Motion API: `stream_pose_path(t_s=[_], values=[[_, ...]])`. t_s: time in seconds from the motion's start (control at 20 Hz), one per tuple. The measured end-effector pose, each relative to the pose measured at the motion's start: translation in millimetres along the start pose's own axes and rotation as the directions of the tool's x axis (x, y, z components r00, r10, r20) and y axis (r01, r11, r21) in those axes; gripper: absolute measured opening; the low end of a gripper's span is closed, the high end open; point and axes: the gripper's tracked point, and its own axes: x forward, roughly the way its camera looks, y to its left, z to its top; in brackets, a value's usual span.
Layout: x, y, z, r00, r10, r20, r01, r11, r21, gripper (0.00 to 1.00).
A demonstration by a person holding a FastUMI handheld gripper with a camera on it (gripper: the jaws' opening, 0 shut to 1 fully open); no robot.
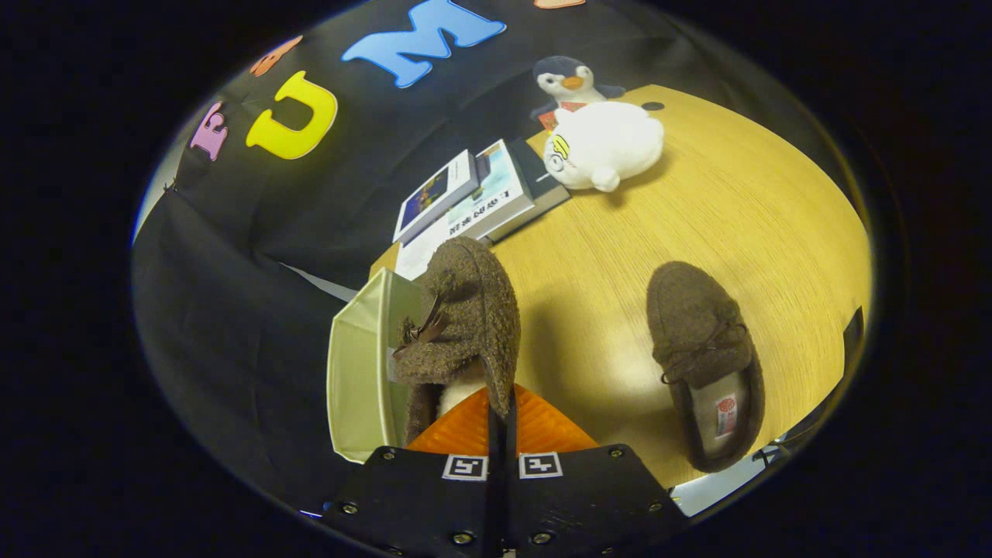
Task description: Open the storage box then place both shoes into the box .Put the left shoe in first, then the right shoe, with the right side of both shoes facing outward in a uniform manner.
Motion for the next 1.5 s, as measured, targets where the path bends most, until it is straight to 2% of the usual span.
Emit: stream_pose_path(t_s=[0.25, 0.6, 1.15, 1.5], values=[[-3, 63, 14, 0.996, 0.082, 0.020, -0.080, 0.995, -0.053, 0.01], [33, 118, 0, 0.993, 0.120, -0.007, -0.120, 0.986, -0.117, 0.01], [107, 141, -68, 0.994, 0.034, -0.108, -0.050, 0.987, -0.150, 0.01], [149, 133, -102, 0.986, -0.080, -0.148, 0.060, 0.989, -0.134, 0.01]])
